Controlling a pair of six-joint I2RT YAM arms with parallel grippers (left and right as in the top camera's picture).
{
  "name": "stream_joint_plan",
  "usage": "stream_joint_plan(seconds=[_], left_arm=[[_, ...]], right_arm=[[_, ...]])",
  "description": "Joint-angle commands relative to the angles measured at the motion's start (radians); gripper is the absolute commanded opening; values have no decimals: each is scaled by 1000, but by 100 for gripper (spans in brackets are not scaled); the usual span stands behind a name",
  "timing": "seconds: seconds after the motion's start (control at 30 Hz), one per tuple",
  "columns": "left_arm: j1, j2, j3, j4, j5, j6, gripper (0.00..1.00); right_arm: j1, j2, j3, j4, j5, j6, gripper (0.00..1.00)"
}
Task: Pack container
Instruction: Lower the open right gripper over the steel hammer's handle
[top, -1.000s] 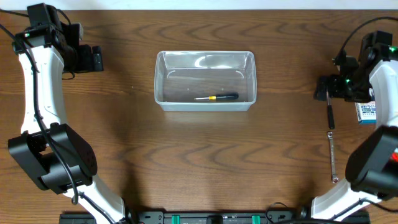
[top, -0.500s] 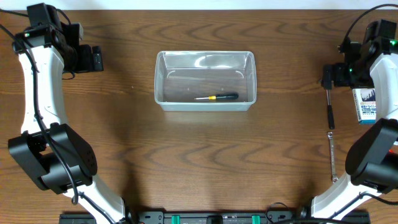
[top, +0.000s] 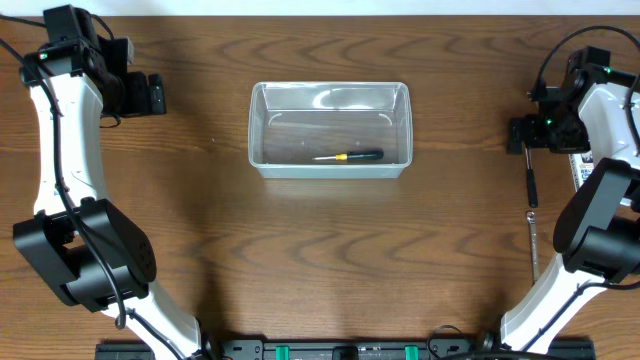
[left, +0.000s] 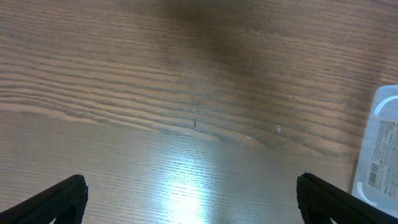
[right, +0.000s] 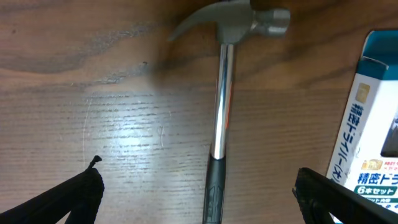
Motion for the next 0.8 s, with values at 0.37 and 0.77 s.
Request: stream_joint_plan(seconds=[0.37, 0.77], left_arm=[[2, 7, -7, -3, -12, 10, 98], [2, 7, -8, -3, -12, 10, 98]], right_arm=[[3, 71, 19, 58, 10, -11, 99], [3, 84, 19, 46, 10, -7, 99]])
